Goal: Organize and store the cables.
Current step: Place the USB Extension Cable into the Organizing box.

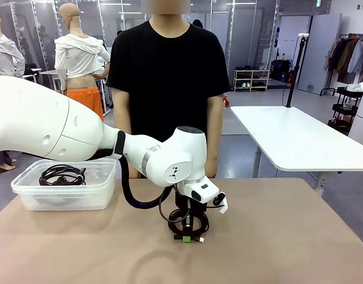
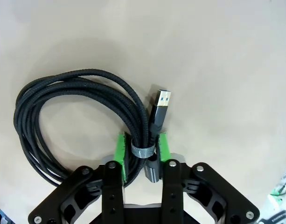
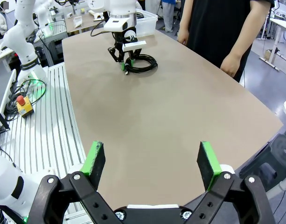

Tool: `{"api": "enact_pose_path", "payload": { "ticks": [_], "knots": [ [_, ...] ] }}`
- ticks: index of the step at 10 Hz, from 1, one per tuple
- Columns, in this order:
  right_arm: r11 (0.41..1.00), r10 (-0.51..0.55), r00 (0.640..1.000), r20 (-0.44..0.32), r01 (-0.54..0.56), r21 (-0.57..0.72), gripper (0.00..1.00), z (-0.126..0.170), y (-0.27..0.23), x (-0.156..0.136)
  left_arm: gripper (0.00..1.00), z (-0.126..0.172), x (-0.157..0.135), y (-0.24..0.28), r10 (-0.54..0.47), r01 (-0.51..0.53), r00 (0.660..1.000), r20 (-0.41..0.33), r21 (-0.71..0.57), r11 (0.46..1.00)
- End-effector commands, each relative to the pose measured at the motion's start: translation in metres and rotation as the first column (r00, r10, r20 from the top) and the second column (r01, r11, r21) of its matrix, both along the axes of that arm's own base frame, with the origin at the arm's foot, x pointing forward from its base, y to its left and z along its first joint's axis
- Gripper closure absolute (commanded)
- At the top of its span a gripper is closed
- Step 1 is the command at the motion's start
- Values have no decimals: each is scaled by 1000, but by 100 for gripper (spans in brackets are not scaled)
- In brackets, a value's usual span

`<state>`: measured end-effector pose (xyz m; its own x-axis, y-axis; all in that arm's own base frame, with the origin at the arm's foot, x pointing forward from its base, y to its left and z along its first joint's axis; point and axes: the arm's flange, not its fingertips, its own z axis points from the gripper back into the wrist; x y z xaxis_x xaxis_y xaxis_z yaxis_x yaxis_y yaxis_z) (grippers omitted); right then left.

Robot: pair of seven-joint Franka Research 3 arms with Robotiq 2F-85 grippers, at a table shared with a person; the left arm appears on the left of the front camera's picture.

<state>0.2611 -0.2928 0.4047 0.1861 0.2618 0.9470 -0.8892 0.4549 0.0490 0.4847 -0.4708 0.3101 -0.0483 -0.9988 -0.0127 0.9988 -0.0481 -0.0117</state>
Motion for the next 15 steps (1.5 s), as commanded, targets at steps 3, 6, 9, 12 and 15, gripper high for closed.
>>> {"api": "enact_pose_path", "payload": {
  "ticks": [3, 6, 9, 12, 15],
  "knots": [
    [1000, 0, 1000, -8, 0, -1, 0, 4, 1, -1, 100, 7, 0, -1, -10, 10, 999, -49, 4, 1000],
    [1000, 0, 1000, -8, 0, -1, 0, 4, 1, -1, 100, 57, -6, 13, -40, 39, 999, -25, -53, 998],
    [1000, 0, 1000, -8, 0, -1, 0, 4, 1, -1, 100, 156, -20, 42, -51, 62, 993, 104, -110, 992],
    [1000, 0, 1000, -8, 0, -1, 0, 4, 1, -1, 100, 174, -11, 28, -22, 36, 991, 134, -103, 994],
    [1000, 0, 1000, -8, 0, -1, 0, 4, 1, -1, 100, 174, -11, 28, -22, 36, 991, 134, -103, 994]
  ]
}}
